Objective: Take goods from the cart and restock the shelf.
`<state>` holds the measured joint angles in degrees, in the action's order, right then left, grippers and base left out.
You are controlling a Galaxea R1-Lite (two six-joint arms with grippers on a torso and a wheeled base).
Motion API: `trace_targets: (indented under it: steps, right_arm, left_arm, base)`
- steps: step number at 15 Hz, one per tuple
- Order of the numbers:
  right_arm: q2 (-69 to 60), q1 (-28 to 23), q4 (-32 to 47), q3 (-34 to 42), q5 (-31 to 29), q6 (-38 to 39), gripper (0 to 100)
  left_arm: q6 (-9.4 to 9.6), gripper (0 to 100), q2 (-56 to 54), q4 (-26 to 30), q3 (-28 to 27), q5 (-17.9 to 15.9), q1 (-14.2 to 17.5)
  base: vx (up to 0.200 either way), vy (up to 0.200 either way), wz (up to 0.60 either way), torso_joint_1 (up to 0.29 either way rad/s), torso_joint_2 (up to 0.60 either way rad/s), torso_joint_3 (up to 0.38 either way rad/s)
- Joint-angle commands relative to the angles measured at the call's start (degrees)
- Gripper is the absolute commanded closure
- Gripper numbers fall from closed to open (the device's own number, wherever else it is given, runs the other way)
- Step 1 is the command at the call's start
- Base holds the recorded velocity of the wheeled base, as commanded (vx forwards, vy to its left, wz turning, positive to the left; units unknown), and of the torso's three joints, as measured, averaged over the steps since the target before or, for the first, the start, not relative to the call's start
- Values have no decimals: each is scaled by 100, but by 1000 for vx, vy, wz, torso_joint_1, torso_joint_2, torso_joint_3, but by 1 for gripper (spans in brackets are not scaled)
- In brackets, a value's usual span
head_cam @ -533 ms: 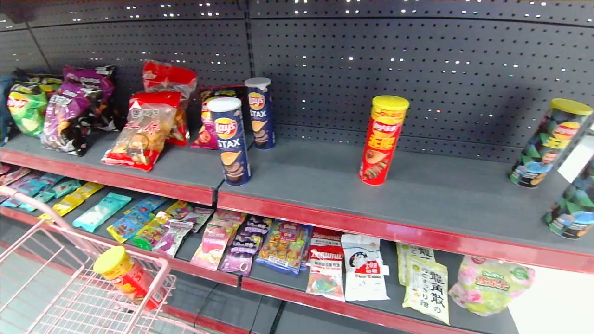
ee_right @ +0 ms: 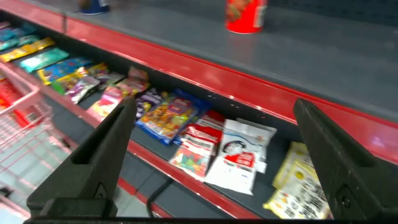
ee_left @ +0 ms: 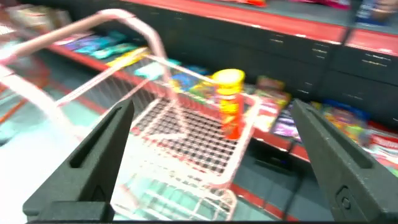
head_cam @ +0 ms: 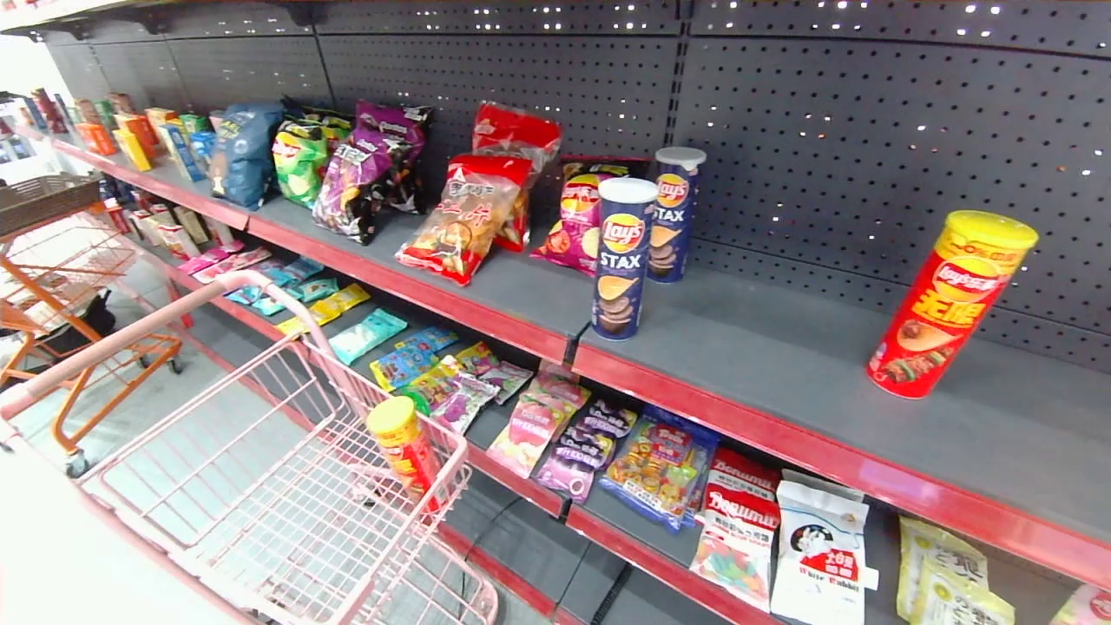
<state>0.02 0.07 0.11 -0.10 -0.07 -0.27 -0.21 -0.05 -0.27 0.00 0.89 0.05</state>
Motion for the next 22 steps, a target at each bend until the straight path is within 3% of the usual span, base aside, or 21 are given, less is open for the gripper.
trace_targets:
  steps: [1, 13, 22]
  right_arm:
    - [6, 1, -2, 1, -1, 9, 0]
    - [6, 10, -2, 1, -1, 9, 0]
    - [6, 10, -2, 1, -1, 9, 0]
  left_arm:
    - [-6, 0, 5, 0, 0, -1, -5]
    - [3, 0, 22, 0, 0, -1, -5]
    - [3, 0, 14, 0, 0, -1, -5]
  base:
    - [0, 0, 0, 0, 0, 0]
    - [0, 0, 0, -117, 295, 173]
    - [0, 0, 0, -189, 517, 325]
